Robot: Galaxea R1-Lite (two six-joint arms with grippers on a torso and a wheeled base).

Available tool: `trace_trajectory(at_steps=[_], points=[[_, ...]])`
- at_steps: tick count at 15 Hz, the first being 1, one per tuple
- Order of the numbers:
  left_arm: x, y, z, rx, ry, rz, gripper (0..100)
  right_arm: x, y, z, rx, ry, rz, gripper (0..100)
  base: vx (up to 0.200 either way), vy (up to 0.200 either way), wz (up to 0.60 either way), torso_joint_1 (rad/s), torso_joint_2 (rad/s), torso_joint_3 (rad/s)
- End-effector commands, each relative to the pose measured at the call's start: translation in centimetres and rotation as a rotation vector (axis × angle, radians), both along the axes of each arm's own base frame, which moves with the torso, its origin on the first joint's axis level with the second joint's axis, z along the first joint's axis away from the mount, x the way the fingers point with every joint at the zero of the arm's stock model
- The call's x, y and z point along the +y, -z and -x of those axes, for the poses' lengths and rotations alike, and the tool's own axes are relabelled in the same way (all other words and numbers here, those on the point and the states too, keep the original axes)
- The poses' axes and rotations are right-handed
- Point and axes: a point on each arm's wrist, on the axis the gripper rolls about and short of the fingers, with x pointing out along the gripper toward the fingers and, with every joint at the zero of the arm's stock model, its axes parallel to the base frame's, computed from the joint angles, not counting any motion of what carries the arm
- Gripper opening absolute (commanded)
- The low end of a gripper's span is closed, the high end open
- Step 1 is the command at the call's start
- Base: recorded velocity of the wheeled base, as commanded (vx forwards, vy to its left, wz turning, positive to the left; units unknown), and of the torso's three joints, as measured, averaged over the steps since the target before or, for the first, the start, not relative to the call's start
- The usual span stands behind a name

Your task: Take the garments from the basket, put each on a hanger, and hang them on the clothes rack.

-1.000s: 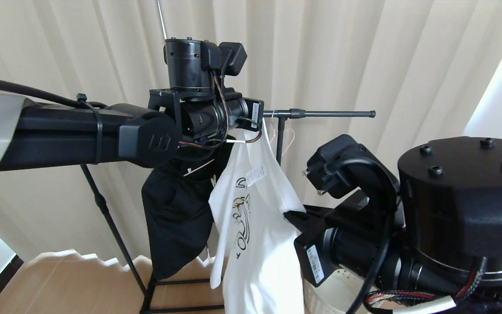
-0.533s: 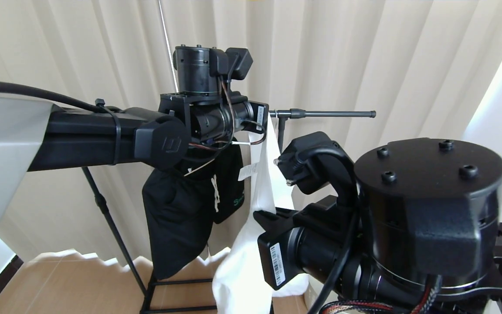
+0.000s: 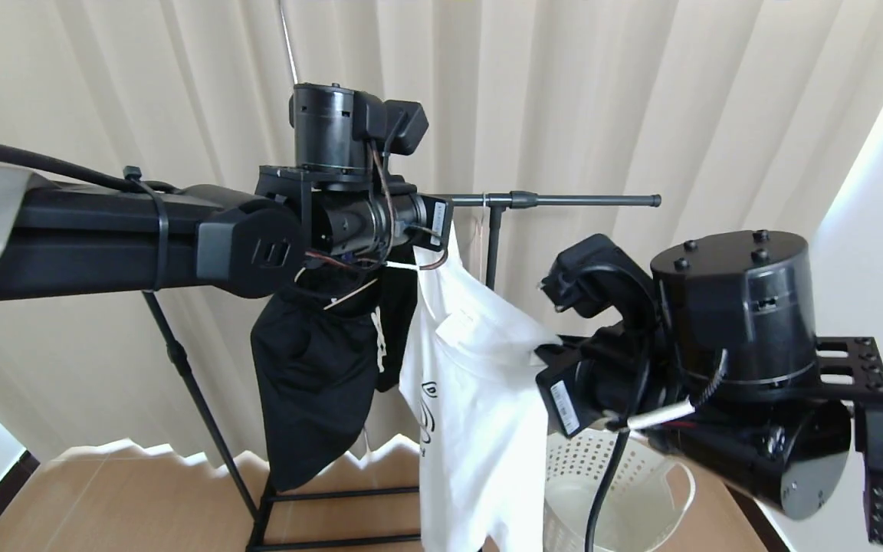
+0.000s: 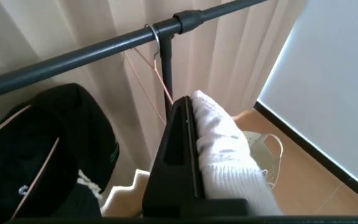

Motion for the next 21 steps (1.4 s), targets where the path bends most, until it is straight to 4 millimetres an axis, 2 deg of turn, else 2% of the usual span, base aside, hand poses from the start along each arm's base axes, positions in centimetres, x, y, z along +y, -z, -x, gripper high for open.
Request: trace_trajectory(at_steps=[1,4,6,7,8,9,10,12,14,16,18,21], points=[[1.2,-1.3,1.2,0.005,-0.013,-0.004,0,-2.1,0.8,-3.2,0.007,0.106,0.036,0,0.000,0.000,0.00,0.000,0.00,0.000],[2.8,-1.6,3.2,0.121,-0.101,-0.110,0,-2.6,0.7,-7.4,-0.003,0.208,0.000,0,0.000,0.000,0.00,0.000,0.00,0.000],[2.8,-0.2,6.2,0.223,-0.125,-0.219,0,-0.5,0.7,-10.1,-0.022,0.287,-0.166,0,0.000,0.000,0.00,0.000,0.00,0.000],[2.6,0.5,7.0,0.241,-0.111,-0.239,0,0.1,0.7,-10.7,-0.032,0.306,-0.191,0,0.000,0.000,0.00,0.000,0.00,0.000],[2.2,2.0,8.8,0.282,-0.066,-0.285,0,1.6,0.4,-11.8,-0.065,0.364,-0.246,0,0.000,0.000,0.00,0.000,0.00,0.000],[2.2,2.0,8.8,0.282,-0.066,-0.285,0,1.6,0.4,-11.8,-0.065,0.364,-0.246,0,0.000,0.000,0.00,0.000,0.00,0.000],[1.2,3.7,10.3,0.337,-0.040,-0.309,0,3.0,0.0,-13.0,-0.082,0.397,-0.346,0,0.000,0.000,0.00,0.000,0.00,0.000],[-0.7,4.7,12.0,0.403,-0.021,-0.253,0,4.8,-0.6,-13.4,-0.085,0.394,-0.467,0,0.000,0.000,0.00,0.000,0.00,0.000],[-3.1,5.3,12.9,0.453,-0.010,-0.173,0,5.6,-1.1,-13.4,-0.085,0.394,-0.533,0,0.000,0.000,0.00,0.000,0.00,0.000],[-4.6,5.3,13.2,0.473,-0.008,-0.105,0,5.8,-1.2,-13.4,-0.084,0.393,-0.554,0,0.000,0.000,0.00,0.000,0.00,0.000],[-5.6,5.3,13.4,0.481,-0.005,-0.057,0,5.8,-1.2,-13.4,-0.084,0.393,-0.556,0,0.000,0.000,0.00,0.000,0.00,0.000],[-6.0,5.3,13.9,0.476,0.012,-0.052,0,5.7,-1.2,-13.4,-0.084,0.395,-0.556,0,0.000,0.000,0.00,0.000,0.00,0.000]])
